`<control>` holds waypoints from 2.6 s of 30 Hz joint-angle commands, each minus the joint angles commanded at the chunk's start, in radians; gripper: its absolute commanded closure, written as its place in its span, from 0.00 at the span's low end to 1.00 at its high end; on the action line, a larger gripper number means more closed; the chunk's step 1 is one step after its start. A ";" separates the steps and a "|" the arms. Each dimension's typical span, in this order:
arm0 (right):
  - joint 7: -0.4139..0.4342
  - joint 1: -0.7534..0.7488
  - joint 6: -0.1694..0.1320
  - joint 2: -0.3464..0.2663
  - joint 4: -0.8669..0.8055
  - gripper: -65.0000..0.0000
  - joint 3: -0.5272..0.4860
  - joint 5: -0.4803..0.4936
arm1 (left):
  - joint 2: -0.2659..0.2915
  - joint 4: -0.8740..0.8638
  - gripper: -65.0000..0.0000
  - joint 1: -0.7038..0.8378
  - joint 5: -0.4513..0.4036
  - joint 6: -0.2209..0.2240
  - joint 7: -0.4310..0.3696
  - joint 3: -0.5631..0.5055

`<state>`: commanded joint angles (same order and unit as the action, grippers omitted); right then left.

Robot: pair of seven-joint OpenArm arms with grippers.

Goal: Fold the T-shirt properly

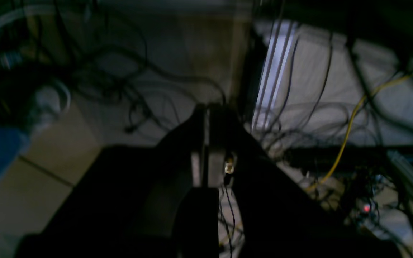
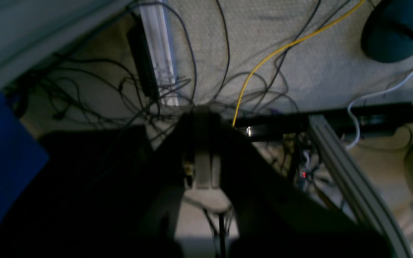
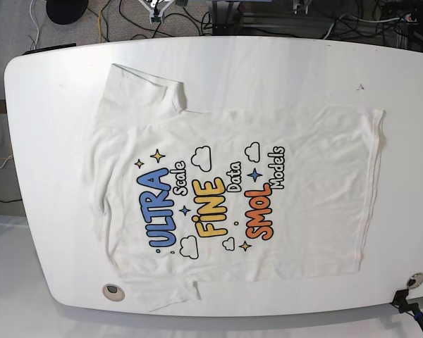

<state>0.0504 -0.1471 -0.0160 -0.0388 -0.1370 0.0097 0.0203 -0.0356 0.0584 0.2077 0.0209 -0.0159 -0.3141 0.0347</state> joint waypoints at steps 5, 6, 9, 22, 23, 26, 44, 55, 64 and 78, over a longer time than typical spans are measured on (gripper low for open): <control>-0.001 -0.091 0.002 -0.020 -0.091 1.00 -0.003 0.007 | -0.017 0.162 1.00 0.080 0.003 0.002 0.157 0.007; 0.015 -0.060 -0.003 -0.009 -0.064 1.00 0.000 -0.003 | -0.010 0.079 1.00 0.032 0.007 -0.004 0.051 0.009; 0.019 -0.065 -0.015 -0.010 -0.061 1.00 -0.001 -0.009 | -0.016 0.105 1.00 0.056 0.007 -0.005 0.053 0.008; 0.035 -0.277 -0.064 -0.035 -0.261 1.00 0.000 -0.002 | -0.082 0.410 1.00 0.289 0.053 -0.014 0.050 0.037; 0.038 -0.293 -0.062 -0.040 -0.281 1.00 -0.003 -0.006 | -0.090 0.435 1.00 0.310 0.054 -0.013 0.049 0.037; 0.037 -0.359 -0.064 -0.062 -0.354 1.00 -0.002 -0.005 | -0.113 0.532 1.00 0.399 0.060 -0.022 0.046 0.042; 0.014 -0.855 -0.064 -0.101 -1.089 1.00 0.042 0.018 | -0.222 1.388 1.00 0.930 0.148 -0.087 0.118 0.141; -0.083 -1.025 -0.079 -0.090 -1.612 0.99 0.170 0.032 | -0.235 1.859 1.00 1.036 0.173 -0.096 0.197 0.231; -0.310 -0.861 -0.293 -0.008 -1.927 0.96 0.335 0.070 | -0.227 2.050 1.00 0.958 0.348 -0.126 0.268 0.365; -0.388 -0.691 -0.294 -0.096 -1.945 0.91 0.533 0.148 | -0.211 2.033 0.74 0.802 0.424 -0.155 0.411 0.379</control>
<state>-0.3378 -0.8385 -0.3099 -0.1347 -2.0818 0.5426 0.1687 -0.2467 2.0911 1.0098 0.4444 -0.1706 0.0967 0.4142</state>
